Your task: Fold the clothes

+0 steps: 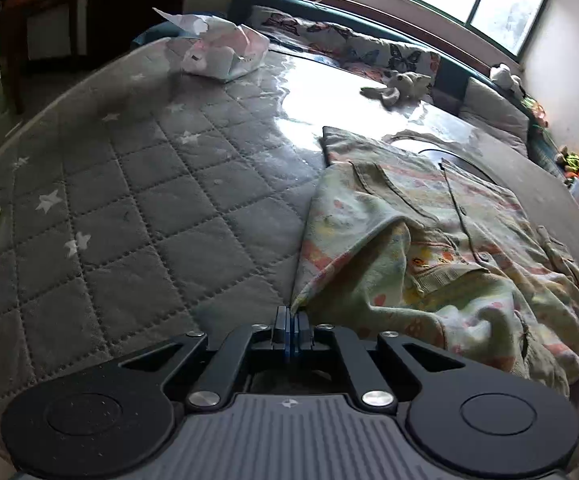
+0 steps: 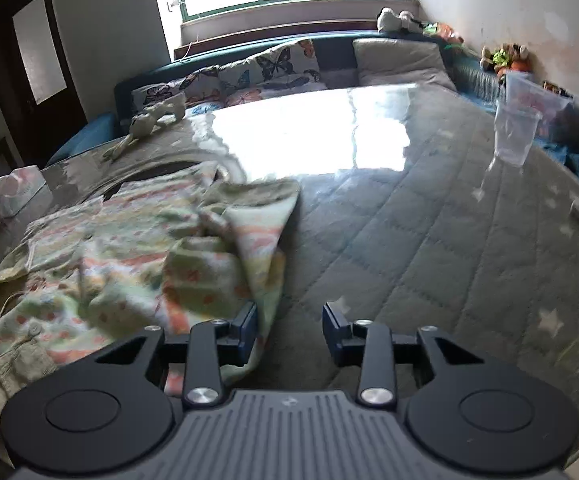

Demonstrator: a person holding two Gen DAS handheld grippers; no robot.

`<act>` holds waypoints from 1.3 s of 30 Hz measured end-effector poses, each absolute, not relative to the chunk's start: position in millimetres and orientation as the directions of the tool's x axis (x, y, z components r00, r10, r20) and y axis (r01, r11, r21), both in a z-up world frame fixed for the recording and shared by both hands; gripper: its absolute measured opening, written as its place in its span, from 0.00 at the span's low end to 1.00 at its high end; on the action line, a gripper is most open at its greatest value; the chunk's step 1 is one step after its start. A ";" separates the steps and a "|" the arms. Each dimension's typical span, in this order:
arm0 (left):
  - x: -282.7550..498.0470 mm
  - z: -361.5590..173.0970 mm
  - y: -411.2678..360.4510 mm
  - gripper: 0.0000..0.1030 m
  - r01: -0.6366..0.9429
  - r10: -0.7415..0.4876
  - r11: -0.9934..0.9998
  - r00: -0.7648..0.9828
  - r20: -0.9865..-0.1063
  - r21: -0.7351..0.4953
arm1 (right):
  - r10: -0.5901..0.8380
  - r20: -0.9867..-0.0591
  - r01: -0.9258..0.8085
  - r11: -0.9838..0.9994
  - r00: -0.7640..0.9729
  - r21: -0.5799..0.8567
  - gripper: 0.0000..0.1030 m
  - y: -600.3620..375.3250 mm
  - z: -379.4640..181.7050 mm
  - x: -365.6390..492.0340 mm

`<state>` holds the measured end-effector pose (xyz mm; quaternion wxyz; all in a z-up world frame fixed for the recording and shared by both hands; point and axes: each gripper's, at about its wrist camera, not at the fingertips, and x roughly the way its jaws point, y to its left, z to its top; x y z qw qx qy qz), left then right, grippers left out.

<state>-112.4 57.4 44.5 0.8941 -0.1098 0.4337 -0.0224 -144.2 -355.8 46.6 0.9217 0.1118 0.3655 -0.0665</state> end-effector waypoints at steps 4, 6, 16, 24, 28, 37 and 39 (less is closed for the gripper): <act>-113.7 47.0 59.8 0.23 -0.057 -0.105 0.982 0.632 -0.768 -0.181 | -0.043 -0.680 0.208 0.964 0.732 0.163 0.39 -367.3 50.8 -124.6; -114.4 48.2 61.0 0.43 -0.058 -0.090 0.985 0.636 -0.767 -0.164 | -0.039 -0.677 0.207 0.964 0.735 0.168 0.39 -371.4 51.1 -112.3; -115.2 64.1 66.3 0.73 -0.083 -0.019 0.991 0.688 -0.725 -0.105 | -0.021 -0.696 0.189 0.968 0.718 0.165 0.37 -383.9 39.5 -42.0; -106.4 80.9 59.3 0.78 -0.047 -0.011 0.997 0.733 -0.681 -0.067 | -0.037 -0.714 0.168 0.979 0.699 0.114 0.11 -377.3 19.2 -4.9; -96.1 79.9 42.2 0.77 0.004 -0.051 0.998 0.733 -0.678 -0.070 | -0.084 -0.689 0.178 0.982 0.719 0.066 0.03 -374.2 20.6 -11.3; -73.9 75.0 -4.2 0.74 0.150 -0.136 0.988 0.741 -0.657 -0.035 | -0.344 -0.595 0.413 0.910 0.726 -0.021 0.03 -418.8 45.4 -83.3; -69.7 71.9 -9.8 0.72 0.168 -0.146 0.985 0.736 -0.661 -0.030 | -0.378 -0.607 0.463 0.886 0.699 -0.019 0.04 -431.7 42.6 -101.9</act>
